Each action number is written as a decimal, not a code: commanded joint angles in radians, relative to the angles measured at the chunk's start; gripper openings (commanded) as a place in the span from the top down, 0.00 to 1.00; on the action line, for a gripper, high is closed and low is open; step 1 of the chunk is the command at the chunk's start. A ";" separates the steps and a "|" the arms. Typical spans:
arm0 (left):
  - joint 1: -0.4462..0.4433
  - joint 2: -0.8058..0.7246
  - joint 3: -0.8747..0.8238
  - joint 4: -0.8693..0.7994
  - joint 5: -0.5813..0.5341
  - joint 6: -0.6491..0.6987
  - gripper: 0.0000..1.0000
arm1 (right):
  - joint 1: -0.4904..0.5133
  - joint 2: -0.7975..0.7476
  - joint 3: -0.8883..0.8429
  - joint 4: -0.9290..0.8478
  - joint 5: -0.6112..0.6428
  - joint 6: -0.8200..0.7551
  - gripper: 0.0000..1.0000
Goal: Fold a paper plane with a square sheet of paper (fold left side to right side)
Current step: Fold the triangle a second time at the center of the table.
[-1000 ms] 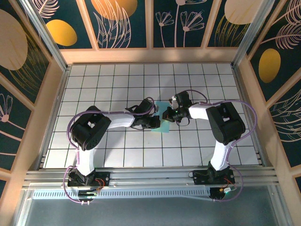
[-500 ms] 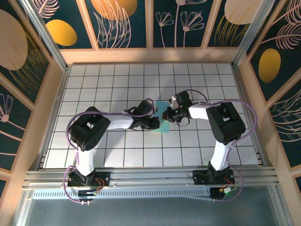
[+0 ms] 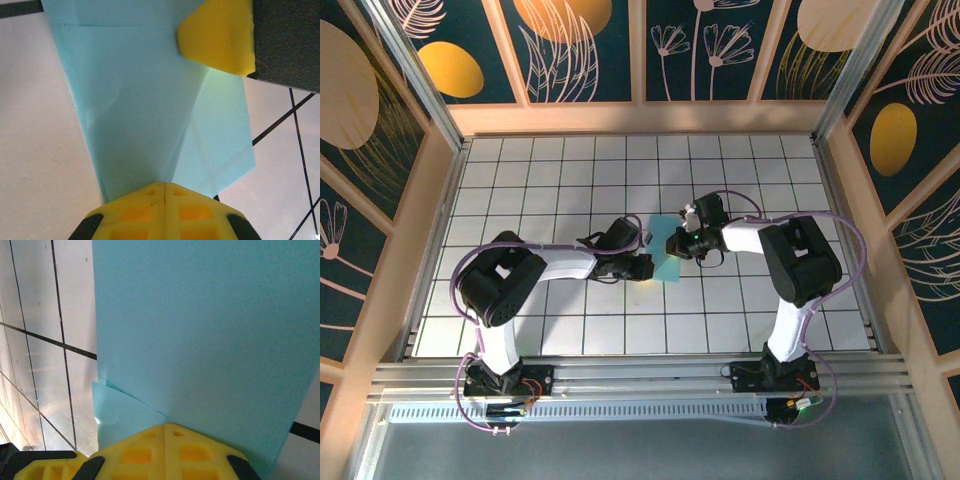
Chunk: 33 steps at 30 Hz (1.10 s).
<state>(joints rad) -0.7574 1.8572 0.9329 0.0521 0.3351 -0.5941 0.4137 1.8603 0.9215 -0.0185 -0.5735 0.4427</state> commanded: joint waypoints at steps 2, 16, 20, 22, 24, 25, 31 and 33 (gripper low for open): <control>0.006 -0.018 -0.056 -0.104 -0.007 0.014 0.96 | -0.027 0.047 -0.006 -0.107 0.106 -0.031 1.00; 0.006 -0.070 -0.139 -0.064 -0.026 -0.025 0.97 | -0.026 0.044 0.011 -0.105 0.084 -0.030 1.00; 0.007 -0.113 -0.149 -0.057 -0.039 -0.043 0.97 | -0.025 0.026 0.031 -0.103 0.057 -0.028 1.00; 0.012 -0.152 -0.148 -0.057 -0.051 -0.054 0.96 | -0.025 0.004 0.050 -0.101 0.039 -0.026 1.00; 0.037 -0.200 -0.152 -0.042 -0.045 -0.072 0.90 | -0.025 -0.023 0.067 -0.093 0.024 -0.021 1.00; 0.056 -0.224 -0.158 -0.022 -0.035 -0.087 0.86 | -0.025 -0.041 0.073 -0.087 0.019 -0.019 1.00; 0.154 -0.228 -0.148 0.109 0.060 -0.129 0.66 | -0.033 -0.140 0.085 -0.032 0.056 -0.019 0.77; 0.161 -0.186 -0.111 0.124 0.083 -0.125 0.63 | -0.042 -0.172 0.069 0.000 0.081 -0.016 0.67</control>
<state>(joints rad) -0.6003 1.6302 0.7830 0.1215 0.3565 -0.7036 0.3882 1.7527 0.9752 -0.0666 -0.5407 0.4339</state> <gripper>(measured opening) 0.359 0.299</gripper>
